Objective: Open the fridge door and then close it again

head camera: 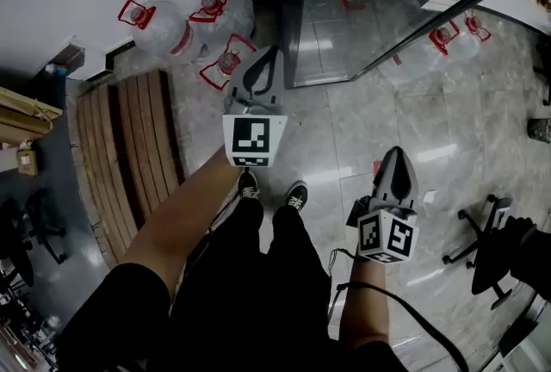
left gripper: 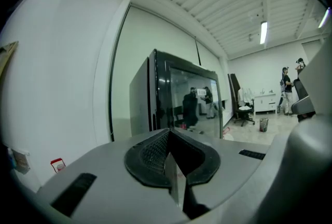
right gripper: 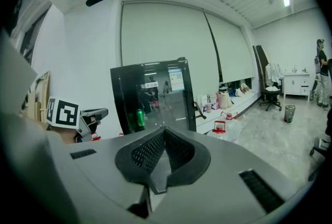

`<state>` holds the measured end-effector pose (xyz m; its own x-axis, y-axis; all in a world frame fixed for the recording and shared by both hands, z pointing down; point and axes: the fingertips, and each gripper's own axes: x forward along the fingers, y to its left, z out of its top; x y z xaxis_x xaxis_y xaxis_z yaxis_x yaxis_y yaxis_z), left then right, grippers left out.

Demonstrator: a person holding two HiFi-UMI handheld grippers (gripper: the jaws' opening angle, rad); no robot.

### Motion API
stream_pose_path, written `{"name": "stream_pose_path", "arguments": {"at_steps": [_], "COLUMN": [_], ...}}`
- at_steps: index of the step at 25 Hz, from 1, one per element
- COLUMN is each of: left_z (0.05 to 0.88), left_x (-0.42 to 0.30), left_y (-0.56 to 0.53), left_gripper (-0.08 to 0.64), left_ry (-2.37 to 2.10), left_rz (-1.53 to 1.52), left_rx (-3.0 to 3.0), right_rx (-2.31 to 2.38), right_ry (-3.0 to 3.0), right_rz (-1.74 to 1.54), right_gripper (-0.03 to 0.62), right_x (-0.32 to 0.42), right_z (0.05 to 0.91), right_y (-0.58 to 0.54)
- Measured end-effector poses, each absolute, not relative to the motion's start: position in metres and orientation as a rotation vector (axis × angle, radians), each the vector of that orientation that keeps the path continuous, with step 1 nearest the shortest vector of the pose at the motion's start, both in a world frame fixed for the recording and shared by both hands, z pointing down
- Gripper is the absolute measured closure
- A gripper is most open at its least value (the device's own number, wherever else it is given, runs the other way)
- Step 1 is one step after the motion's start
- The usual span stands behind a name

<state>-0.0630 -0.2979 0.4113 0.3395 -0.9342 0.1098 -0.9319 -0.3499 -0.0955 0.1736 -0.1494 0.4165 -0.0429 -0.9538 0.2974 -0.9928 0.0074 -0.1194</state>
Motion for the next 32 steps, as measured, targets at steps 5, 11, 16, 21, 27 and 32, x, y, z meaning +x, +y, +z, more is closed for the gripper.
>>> {"name": "stream_pose_path", "arguments": {"at_steps": [5,11,16,21,27,32], "left_z": [0.352,0.277,0.228,0.188,0.165,0.153], "left_x": [-0.054,-0.038,-0.039,-0.046,-0.045,-0.045], "left_y": [-0.249,-0.184,-0.148,-0.122,-0.104,-0.1], "left_gripper": [0.552,0.554,0.554,0.552,0.552,0.554], "left_ry": [1.696,1.638,1.63,1.616,1.573,1.551], "left_rz": [-0.144,-0.06,-0.018,-0.003,0.014,0.045], "left_rx": [-2.634,-2.704,-2.742,-2.72,-2.735,-2.744], "right_rx": [2.02,1.913,1.871,1.811,1.78,1.761], "right_ry": [-2.264,-2.413,-2.487,-2.527,-2.542,-2.553], "right_rz": [0.335,0.243,0.173,0.131,0.084,0.035], "right_gripper": [0.577,0.577,0.577,0.577,0.577,0.577], "right_x": [0.146,0.1,0.073,0.052,0.039,0.029], "right_z": [0.357,0.278,0.226,0.191,0.171,0.157], "right_y": [-0.153,-0.135,-0.117,-0.099,-0.088,-0.086]}}
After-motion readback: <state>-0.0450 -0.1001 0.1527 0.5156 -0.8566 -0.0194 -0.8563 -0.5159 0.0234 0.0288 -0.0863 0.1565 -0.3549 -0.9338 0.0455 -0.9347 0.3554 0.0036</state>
